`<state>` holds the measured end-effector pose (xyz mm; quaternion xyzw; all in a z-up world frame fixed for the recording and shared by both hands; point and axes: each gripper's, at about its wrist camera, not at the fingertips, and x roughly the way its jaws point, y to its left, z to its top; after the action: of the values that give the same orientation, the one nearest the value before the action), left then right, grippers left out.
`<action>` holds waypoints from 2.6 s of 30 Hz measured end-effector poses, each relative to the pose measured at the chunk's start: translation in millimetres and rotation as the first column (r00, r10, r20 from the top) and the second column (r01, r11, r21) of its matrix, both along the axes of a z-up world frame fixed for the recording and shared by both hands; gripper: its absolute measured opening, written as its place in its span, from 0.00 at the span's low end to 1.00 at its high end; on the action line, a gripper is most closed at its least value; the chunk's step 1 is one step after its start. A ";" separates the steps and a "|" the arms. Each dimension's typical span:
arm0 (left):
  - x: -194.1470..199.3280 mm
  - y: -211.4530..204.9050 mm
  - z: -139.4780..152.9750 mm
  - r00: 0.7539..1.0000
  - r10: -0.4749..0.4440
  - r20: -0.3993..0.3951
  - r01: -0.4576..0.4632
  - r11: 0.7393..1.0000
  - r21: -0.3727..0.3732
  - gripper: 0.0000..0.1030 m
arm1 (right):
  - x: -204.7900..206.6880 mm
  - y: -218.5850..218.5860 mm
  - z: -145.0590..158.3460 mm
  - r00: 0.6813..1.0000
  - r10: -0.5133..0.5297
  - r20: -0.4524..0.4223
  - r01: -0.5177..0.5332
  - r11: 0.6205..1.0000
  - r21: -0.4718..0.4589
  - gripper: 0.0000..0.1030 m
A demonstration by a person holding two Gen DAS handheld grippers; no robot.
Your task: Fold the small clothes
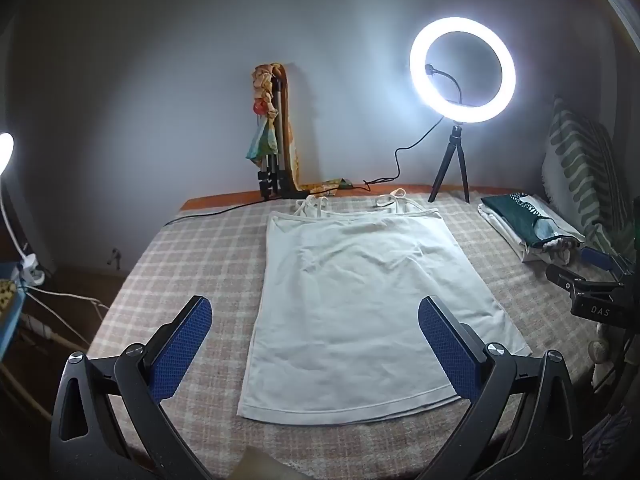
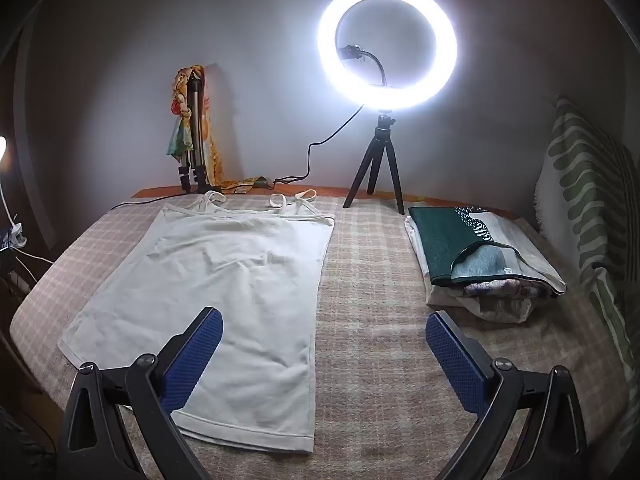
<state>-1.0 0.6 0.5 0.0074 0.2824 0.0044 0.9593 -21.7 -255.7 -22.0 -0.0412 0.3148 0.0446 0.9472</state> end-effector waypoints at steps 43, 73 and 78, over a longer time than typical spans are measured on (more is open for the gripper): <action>1.2 -0.1 -1.2 1.000 -0.002 -0.001 0.002 1.000 -0.008 1.00 | -0.4 -0.6 1.2 1.000 -0.006 -0.010 0.006 1.000 0.003 1.00; 0.8 1.0 0.6 1.000 0.002 -0.003 -0.002 1.000 -0.004 1.00 | 0.6 -1.0 1.0 1.000 -0.006 -0.008 0.006 1.000 0.002 1.00; 0.6 0.7 0.1 1.000 0.003 -0.002 -0.003 1.000 -0.002 1.00 | 0.2 0.0 0.2 1.000 -0.007 -0.008 0.007 1.000 0.001 1.00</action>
<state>-0.4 1.2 0.6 0.0060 0.2834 0.0054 0.9590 -21.5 -255.8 -21.9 -0.0393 0.3189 0.0417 0.9460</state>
